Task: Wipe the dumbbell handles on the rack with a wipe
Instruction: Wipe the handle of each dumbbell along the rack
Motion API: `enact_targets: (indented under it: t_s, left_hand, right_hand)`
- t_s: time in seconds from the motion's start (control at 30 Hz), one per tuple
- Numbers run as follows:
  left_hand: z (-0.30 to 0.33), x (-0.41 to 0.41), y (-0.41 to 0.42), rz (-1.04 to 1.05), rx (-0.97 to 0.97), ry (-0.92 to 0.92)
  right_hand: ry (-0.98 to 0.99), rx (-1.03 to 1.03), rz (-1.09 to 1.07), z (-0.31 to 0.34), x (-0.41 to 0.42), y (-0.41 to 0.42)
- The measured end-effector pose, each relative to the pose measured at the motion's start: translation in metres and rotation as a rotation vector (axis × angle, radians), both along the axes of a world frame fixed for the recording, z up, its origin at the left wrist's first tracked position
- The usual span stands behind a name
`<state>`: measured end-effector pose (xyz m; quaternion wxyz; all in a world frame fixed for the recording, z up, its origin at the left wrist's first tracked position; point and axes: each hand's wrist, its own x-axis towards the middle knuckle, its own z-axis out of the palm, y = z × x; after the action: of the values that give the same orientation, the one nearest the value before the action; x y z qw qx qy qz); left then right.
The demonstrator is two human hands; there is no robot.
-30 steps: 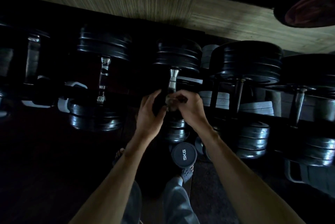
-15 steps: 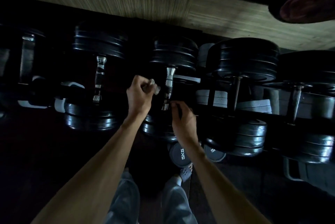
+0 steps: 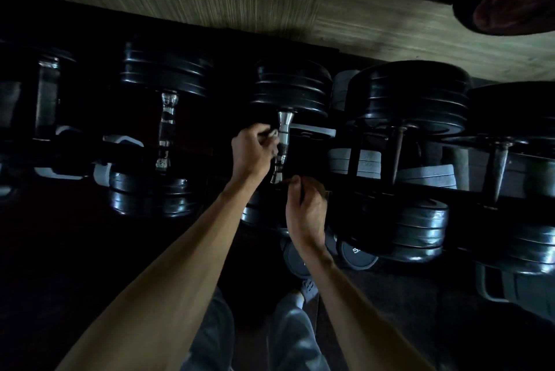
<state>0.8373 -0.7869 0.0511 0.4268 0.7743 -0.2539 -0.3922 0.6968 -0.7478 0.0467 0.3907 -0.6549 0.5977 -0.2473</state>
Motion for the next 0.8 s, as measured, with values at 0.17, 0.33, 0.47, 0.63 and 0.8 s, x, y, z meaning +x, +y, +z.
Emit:
enact_targets:
  t_s: [0.17, 0.33, 0.47, 0.63, 0.8]
  left_hand:
    - [0.005, 0.001, -0.028, 0.156, -0.043, 0.044]
    - [0.005, 0.002, 0.021, -0.134, 0.125, 0.037]
    - [0.007, 0.005, 0.025, -0.160, 0.173, 0.043]
    - [0.012, 0.006, -0.016, 0.084, -0.051, 0.097]
    - [0.003, 0.006, 0.007, -0.039, 0.018, 0.110]
  right_hand:
    - [0.031, 0.046, 0.011, -0.003, -0.003, 0.000]
    - [0.010, 0.008, -0.021, -0.001, 0.000, 0.001]
    - [0.009, 0.033, -0.033, -0.001, 0.000, 0.001]
    - [0.042, 0.018, -0.014, -0.007, -0.002, 0.001]
    - [0.019, 0.026, -0.023, -0.007, -0.002, 0.001]
